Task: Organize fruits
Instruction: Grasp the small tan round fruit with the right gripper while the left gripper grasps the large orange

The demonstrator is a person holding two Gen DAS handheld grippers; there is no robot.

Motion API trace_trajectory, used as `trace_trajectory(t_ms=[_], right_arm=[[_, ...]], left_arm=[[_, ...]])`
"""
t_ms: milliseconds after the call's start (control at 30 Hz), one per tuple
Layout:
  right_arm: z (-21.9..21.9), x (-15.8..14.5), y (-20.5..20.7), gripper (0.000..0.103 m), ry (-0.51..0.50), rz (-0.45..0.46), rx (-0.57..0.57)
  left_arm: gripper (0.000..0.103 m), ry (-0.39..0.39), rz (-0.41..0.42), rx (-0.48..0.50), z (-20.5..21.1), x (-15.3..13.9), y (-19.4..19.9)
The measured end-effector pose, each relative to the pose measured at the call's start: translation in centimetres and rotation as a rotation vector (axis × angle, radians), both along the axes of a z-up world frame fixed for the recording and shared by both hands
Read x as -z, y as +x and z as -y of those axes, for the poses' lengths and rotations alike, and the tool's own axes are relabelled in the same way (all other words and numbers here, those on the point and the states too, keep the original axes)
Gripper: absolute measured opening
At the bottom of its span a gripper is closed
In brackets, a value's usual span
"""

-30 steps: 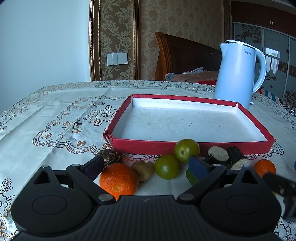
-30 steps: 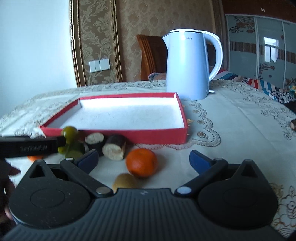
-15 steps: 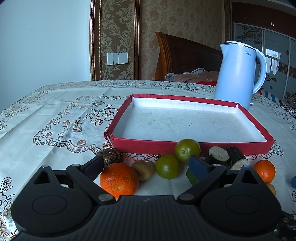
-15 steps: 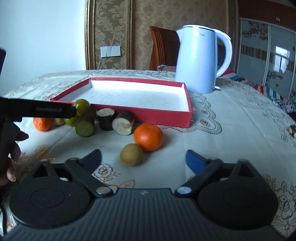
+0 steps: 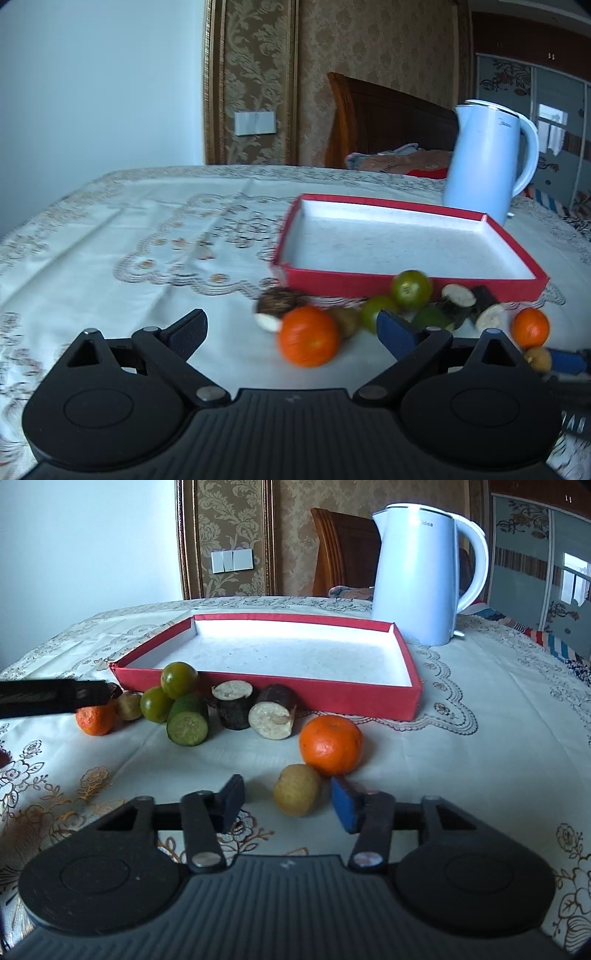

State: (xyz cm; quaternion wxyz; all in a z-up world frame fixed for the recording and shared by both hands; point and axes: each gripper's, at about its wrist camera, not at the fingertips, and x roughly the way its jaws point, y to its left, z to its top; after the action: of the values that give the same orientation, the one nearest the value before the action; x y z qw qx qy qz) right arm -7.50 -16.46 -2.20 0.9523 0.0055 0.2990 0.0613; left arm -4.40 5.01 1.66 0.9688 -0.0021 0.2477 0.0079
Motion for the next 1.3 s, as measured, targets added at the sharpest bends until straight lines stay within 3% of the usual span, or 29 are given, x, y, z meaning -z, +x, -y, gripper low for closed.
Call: trace_trajectory(t_ms=[133, 333, 600, 900, 933, 1067, 1167, 1300], right_arm=[[0.2, 0.1, 0.2, 0.035, 0.011, 0.003, 0.003], [0.1, 0.1, 0.1, 0.031, 0.005, 0.011, 0.003], [0.4, 0.2, 0.0, 0.031, 0.019, 0.014, 0.002], [0.4, 0.2, 0.0, 0.031, 0.019, 0.014, 0.003], [0.3, 0.2, 0.0, 0.031, 0.02, 0.014, 0.003], [0.3, 0.2, 0.0, 0.031, 0.023, 0.014, 0.003], [0.4, 0.2, 0.0, 0.031, 0.025, 0.014, 0.003], [0.3, 0.2, 0.0, 0.031, 0.023, 0.014, 0.003]], left_arm=[[0.099, 0.044, -0.01, 0.015, -0.7, 0.0, -1.0], [0.099, 0.011, -0.043, 0.039, -0.7, 0.2, -0.2], [0.099, 0.0, -0.114, 0.009, -0.5, 1.3, 2.2], [0.098, 0.002, -0.104, 0.045, -0.2, 1.4, 2.2], [0.096, -0.003, -0.102, 0.045, -0.2, 1.4, 2.2], [0.061, -0.03, -0.128, 0.059, -0.4, 1.6, 2.5], [0.051, -0.057, -0.138, 0.088, -0.4, 1.9, 2.7], [0.043, -0.006, -0.114, 0.105, 0.5, 1.9, 2.5]])
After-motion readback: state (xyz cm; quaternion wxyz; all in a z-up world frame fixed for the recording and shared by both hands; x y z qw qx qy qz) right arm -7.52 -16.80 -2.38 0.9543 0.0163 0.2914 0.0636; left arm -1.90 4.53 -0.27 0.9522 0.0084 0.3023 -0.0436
